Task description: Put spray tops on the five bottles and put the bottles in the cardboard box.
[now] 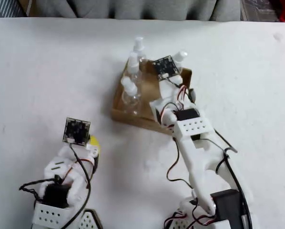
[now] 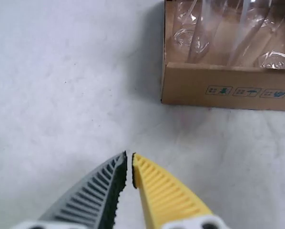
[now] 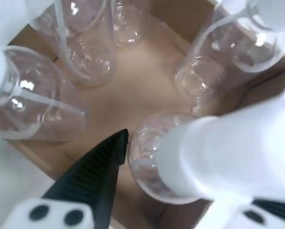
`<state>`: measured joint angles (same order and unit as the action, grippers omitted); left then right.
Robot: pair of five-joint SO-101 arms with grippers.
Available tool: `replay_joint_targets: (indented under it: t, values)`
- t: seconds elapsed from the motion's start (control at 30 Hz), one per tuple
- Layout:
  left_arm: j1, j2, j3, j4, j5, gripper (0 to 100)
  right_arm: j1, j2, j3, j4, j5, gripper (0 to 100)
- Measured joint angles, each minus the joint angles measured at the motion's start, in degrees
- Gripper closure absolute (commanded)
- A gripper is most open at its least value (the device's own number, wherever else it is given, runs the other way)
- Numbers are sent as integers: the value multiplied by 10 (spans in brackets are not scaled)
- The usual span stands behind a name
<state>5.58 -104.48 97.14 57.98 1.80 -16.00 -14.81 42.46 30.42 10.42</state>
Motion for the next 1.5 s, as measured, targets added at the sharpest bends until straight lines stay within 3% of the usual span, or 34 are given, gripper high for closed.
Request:
replay_joint_targets:
  t: [0.27, 0.63, 1.1, 1.5]
  values:
    - [0, 0, 0, 0, 0, 980, -3, 0, 0, 4, 0, 598]
    - [0, 0, 0, 0, 0, 980, -4, -139, 3, 133, 0, 598]
    - [0, 0, 0, 0, 0, 980, -3, -361, 178, 153, 0, 648]
    - [0, 0, 0, 0, 0, 980, -3, -608, 333, 166, 51, 672]
